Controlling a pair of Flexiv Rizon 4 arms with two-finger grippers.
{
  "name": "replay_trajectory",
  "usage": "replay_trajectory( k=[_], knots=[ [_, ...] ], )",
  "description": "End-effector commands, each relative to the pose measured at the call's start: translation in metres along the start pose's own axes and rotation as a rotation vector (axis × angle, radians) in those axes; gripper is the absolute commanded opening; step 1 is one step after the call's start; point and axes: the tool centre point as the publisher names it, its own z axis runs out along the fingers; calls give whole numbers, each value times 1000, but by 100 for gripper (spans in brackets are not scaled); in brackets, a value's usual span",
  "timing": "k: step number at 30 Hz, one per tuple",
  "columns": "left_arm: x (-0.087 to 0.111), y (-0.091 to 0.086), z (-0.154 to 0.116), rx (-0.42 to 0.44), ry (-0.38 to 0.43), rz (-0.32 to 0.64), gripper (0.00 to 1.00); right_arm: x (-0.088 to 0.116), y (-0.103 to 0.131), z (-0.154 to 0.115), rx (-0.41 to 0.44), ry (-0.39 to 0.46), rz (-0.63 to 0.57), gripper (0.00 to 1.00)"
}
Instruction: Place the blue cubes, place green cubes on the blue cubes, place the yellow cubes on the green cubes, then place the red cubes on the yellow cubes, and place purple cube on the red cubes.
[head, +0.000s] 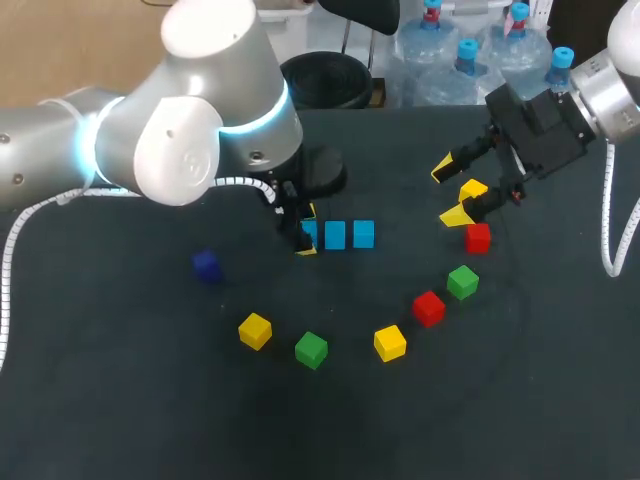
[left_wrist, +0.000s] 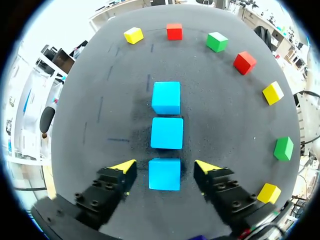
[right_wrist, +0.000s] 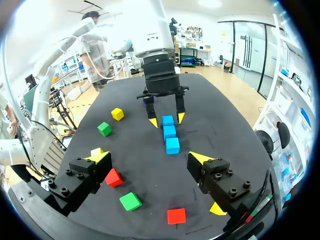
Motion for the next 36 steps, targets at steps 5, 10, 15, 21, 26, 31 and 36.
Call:
replay_trajectory(
  k=[5,10,15,21,26,31,36],
  knots=[
    [-2,4,-10,-2,-5,-8,100,0,-1,1,-1,-2,-1,100],
    [-4,5,-24,-18,-7,-28,100,0,-1,1,-1,-2,-1,100],
    [-5,5,-47,-48,-29,-53,100,0,-1,1,-1,-2,-1,100],
    [-2,-1,-77,-90,-46,-85,100,0,-1,1,-1,-2,-1,100],
    [3,-11,-102,-119,-50,-112,100,0,-1,1,-1,-2,-1,100],
    [10,-23,-122,-146,-71,-141,100,0,-1,1,-1,-2,-1,100],
    [17,-34,-141,-178,-112,-176,100,0,-1,1,-1,-2,-1,100]
  ],
)
